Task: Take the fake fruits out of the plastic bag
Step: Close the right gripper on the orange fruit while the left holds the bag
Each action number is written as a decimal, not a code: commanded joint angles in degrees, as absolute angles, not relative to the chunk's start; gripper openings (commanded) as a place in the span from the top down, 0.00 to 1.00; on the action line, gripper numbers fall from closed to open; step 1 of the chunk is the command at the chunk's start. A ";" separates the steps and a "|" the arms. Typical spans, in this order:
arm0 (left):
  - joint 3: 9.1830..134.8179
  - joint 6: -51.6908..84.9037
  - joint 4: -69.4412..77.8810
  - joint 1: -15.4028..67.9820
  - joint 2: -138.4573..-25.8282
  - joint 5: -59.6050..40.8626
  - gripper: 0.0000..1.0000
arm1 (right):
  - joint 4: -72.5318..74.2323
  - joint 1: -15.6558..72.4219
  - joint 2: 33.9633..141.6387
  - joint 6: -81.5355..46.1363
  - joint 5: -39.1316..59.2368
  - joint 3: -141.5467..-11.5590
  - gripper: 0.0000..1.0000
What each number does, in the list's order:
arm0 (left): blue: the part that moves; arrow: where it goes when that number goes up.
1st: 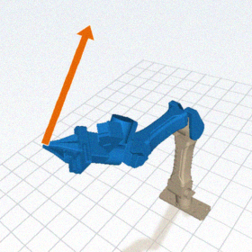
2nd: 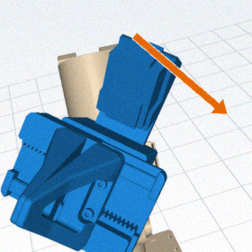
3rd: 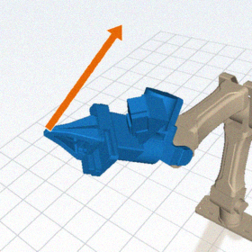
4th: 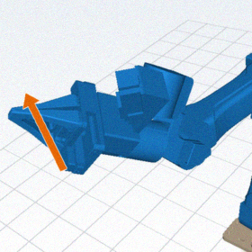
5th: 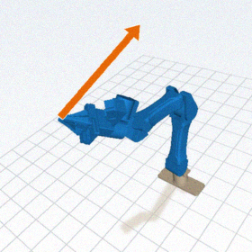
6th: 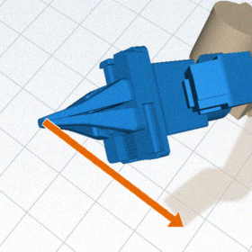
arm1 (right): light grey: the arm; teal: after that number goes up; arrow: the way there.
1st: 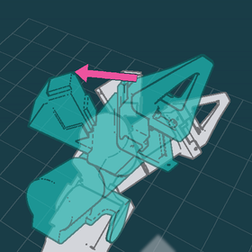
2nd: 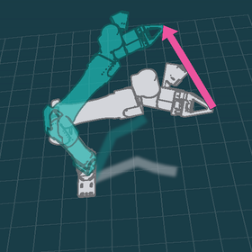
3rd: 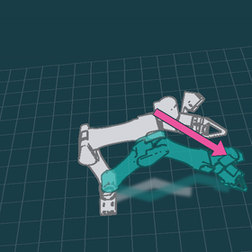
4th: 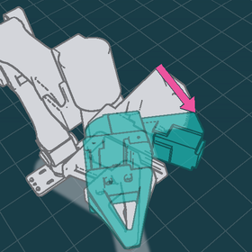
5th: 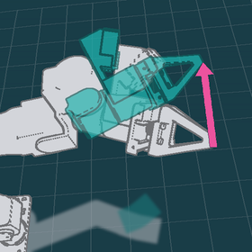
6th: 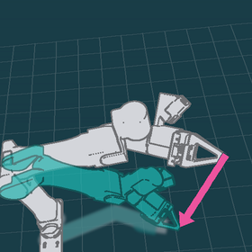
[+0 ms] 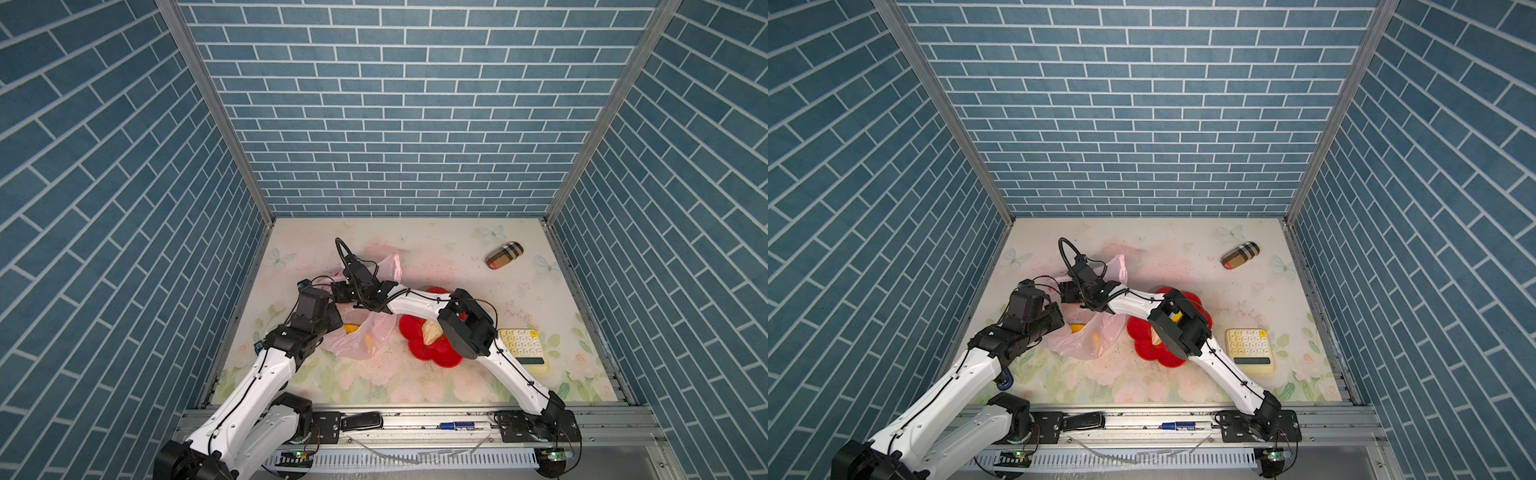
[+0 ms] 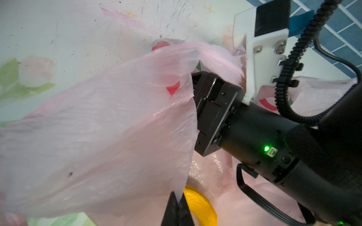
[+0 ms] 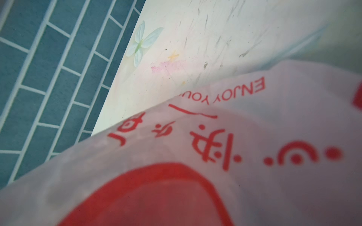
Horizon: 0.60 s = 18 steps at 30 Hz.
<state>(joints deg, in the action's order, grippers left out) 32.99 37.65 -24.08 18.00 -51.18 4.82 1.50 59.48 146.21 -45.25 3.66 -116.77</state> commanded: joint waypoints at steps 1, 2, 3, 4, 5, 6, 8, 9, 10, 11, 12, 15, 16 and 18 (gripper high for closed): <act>33.83 36.58 -24.69 17.75 -50.98 4.74 0.95 | -2.88 59.50 148.97 -47.15 0.70 -119.06 0.31; 33.80 36.57 -24.77 17.75 -50.89 4.80 0.95 | -2.86 59.48 149.08 -47.27 0.62 -119.07 0.32; 33.79 36.62 -24.88 17.74 -50.89 4.90 0.95 | -2.89 59.52 149.14 -47.28 0.53 -119.06 0.33; 33.72 36.58 -24.89 17.75 -50.76 4.86 0.95 | -2.90 59.50 149.24 -47.37 0.53 -119.09 0.34; 33.68 36.57 -24.87 17.75 -50.78 4.90 0.95 | -2.86 59.50 149.29 -47.37 0.34 -119.09 0.35; 33.65 36.58 -24.88 17.75 -50.71 4.92 0.95 | -2.81 59.50 149.32 -47.37 0.27 -119.10 0.36; 33.65 36.65 -24.96 17.75 -50.65 4.96 0.95 | -2.59 59.41 149.17 -47.37 0.37 -119.05 0.39; 33.58 36.68 -24.96 17.75 -50.60 4.99 0.95 | -2.42 59.35 148.99 -47.29 0.41 -118.88 0.41; 33.64 36.69 -24.96 17.75 -50.58 5.08 0.95 | -2.10 59.35 148.83 -47.29 0.58 -118.48 0.43; 33.62 36.74 -24.90 17.75 -50.62 5.17 0.95 | -1.42 59.33 148.46 -47.29 0.90 -117.79 0.47; 33.57 36.65 -24.81 17.75 -50.67 5.23 0.95 | -0.69 59.28 148.13 -47.29 1.17 -117.08 0.51; 33.75 36.82 -24.52 17.75 -50.87 5.71 0.95 | 0.81 59.24 146.58 -46.94 1.89 -114.55 0.60; 33.91 36.82 -24.57 17.75 -50.93 6.04 0.95 | 1.23 59.20 145.94 -46.70 2.15 -113.63 0.62; 33.96 36.82 -24.28 17.75 -51.23 7.04 0.95 | 2.02 59.26 143.98 -46.20 3.08 -111.30 0.64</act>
